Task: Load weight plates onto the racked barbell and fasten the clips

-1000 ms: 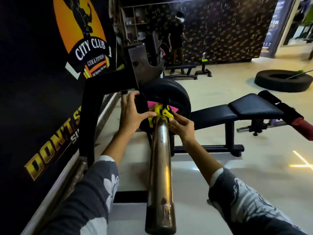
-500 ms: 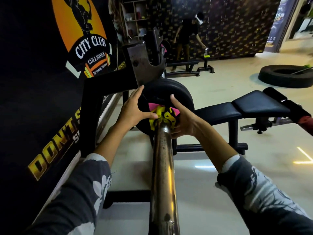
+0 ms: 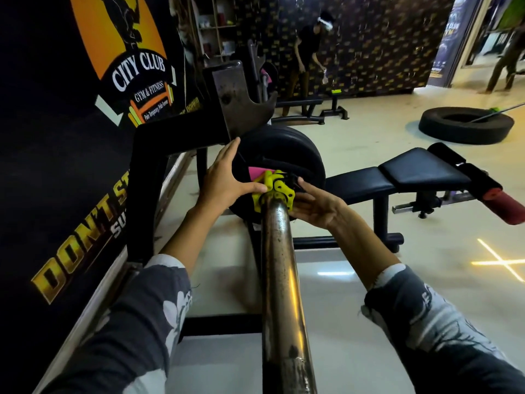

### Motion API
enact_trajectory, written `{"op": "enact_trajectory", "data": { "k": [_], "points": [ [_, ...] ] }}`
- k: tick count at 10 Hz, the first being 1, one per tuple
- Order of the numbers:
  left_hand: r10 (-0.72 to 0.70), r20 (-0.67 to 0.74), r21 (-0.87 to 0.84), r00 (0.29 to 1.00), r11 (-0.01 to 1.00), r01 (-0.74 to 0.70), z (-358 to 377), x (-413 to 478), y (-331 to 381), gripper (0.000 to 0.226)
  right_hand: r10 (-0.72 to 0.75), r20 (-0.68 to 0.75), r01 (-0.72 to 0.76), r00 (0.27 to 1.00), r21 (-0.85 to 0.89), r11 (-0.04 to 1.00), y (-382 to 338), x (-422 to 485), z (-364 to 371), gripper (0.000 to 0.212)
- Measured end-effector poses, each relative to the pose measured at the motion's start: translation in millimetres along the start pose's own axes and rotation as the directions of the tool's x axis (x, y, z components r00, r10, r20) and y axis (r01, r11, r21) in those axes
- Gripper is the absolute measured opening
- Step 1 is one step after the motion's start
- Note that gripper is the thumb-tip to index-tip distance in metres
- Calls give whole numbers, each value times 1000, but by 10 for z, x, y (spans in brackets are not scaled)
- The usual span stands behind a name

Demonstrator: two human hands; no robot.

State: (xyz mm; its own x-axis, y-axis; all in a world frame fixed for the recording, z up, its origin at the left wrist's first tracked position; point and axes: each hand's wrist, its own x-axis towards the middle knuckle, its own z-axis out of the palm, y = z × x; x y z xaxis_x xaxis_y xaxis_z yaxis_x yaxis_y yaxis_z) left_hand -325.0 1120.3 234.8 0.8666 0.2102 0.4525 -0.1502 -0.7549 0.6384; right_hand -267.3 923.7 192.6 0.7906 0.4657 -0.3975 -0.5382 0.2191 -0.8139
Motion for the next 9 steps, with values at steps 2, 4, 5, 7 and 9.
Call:
{"op": "enact_trajectory", "data": {
  "k": [2,4,5,7,9],
  "points": [
    [7,-10,19,1000,1000,-7,2,-36,-9,114,-112,-56,112,992,-9,994,49,-63,61,25],
    [103,-77,135,992,987,-92,91,-340,27,85,-693,-113,498,712,-614,612,329,-250,126,29],
    [149,-98,138,984,981,-135,159,-575,16,66,-811,15,556,584,-736,387,527,-366,109,35],
    [135,-74,28,988,991,-133,243,-925,12,60,-810,71,499,582,-817,288,786,-654,88,43],
    [76,-103,20,992,997,-74,127,-1342,92,60,-823,104,547,558,-792,271,864,-907,125,40]
  ]
}}
